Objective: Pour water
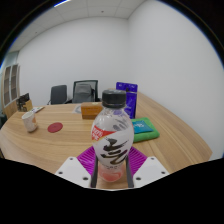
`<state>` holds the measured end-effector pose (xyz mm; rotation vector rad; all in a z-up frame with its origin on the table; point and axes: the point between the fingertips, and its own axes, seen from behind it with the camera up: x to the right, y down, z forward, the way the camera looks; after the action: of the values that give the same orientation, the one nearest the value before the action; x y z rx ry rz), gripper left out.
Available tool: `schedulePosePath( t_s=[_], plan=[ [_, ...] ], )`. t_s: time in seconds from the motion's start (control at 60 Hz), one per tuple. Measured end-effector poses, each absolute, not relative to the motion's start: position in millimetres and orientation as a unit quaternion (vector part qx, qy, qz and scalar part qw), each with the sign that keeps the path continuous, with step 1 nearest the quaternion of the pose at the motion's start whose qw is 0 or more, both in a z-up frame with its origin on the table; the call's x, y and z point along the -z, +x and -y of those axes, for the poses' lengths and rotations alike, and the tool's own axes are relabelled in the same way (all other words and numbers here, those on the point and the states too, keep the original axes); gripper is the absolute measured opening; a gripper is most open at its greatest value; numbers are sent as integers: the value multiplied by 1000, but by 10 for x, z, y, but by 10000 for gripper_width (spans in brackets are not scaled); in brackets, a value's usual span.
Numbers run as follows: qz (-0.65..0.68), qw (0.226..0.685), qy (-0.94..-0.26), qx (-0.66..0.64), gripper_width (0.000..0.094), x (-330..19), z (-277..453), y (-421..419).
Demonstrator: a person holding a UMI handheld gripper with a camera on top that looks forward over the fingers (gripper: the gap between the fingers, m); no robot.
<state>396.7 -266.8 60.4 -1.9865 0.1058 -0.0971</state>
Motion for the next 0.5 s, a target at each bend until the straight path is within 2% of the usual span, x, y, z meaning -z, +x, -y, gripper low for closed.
schedulePosePath(
  t_s=[0.083,0.267,0.5],
  plan=[
    [-44,543,-837,45,340,-611,2673,3951],
    [-14,541,-835,100,338,-772,2616,3899],
    [31,552,-802,226,341,-1614,2201,3696]
  ],
)
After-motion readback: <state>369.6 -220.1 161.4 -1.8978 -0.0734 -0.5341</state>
